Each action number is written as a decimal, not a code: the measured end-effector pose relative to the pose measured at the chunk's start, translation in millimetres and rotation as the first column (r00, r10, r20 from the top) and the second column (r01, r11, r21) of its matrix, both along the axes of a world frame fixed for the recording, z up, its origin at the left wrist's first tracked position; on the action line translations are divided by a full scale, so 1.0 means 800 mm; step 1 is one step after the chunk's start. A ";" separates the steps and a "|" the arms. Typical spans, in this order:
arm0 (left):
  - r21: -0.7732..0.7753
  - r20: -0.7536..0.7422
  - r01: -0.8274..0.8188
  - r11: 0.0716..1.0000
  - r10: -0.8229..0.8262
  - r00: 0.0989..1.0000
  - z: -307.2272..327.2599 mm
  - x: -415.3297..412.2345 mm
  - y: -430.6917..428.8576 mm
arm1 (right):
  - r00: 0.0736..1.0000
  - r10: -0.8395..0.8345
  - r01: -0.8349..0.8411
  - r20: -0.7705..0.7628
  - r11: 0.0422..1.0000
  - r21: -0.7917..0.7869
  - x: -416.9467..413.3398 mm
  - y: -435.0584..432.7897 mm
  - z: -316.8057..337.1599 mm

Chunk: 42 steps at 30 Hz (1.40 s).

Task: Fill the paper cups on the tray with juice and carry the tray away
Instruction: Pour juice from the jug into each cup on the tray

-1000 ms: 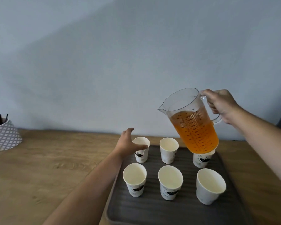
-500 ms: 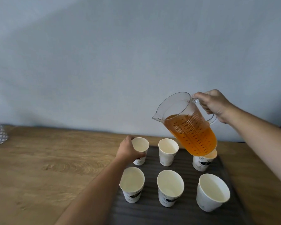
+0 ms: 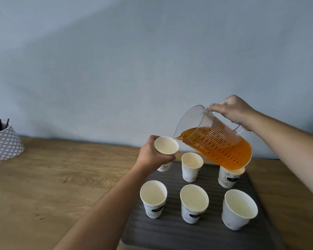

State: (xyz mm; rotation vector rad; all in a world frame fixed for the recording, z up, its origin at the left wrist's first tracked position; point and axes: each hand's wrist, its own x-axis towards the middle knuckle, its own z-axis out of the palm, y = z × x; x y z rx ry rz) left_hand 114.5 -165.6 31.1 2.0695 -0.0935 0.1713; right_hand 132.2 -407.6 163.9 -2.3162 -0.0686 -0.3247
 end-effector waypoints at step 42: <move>-0.056 -0.070 0.041 0.998 -0.045 0.996 -0.004 -0.016 -0.004 | 0.999 0.015 -0.020 -0.033 0.985 -0.173 -0.014 0.011 0.000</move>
